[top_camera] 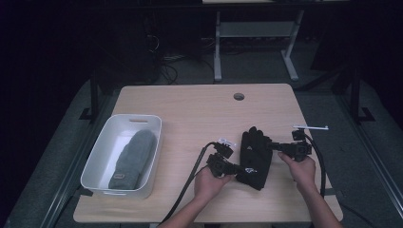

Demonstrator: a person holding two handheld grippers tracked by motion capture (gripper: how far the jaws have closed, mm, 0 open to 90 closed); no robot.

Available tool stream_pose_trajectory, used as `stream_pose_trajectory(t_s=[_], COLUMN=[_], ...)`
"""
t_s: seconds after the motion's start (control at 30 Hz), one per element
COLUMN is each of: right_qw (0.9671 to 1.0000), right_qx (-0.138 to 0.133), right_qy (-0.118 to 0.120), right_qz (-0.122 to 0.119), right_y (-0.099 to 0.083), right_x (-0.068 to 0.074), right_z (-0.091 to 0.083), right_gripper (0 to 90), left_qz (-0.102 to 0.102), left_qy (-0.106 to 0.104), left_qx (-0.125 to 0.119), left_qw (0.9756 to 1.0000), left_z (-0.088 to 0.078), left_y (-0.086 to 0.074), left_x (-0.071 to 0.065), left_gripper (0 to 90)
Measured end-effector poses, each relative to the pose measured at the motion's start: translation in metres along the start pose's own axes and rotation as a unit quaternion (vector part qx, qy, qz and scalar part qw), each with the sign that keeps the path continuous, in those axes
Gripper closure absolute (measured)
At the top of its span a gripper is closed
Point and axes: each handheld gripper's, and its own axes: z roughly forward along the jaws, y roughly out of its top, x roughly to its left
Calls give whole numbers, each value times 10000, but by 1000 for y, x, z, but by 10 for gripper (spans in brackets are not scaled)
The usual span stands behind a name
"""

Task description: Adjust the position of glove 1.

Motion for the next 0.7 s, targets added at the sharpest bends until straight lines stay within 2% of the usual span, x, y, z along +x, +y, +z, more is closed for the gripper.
stream_pose_trajectory(t_s=[0.17, 0.47, 0.7], right_qw=[9998, 9988, 9981], right_qx=[-70, -121, -93], right_qy=[194, 338, 480], right_qz=[-47, -331, -387], right_y=[9, 24, 33], right_x=[16, 47, 62], right_z=[4, 10, 16], right_gripper=[781, 781, 781], left_qz=[17, 50, 32], left_qy=[12, 58, 48], left_qx=[-94, -246, -348], left_qw=[10000, 9997, 9994], left_z=[-19, -51, -72], left_y=[-1, -3, -4], left_x=[3, 6, 9], left_gripper=[823, 823, 823])
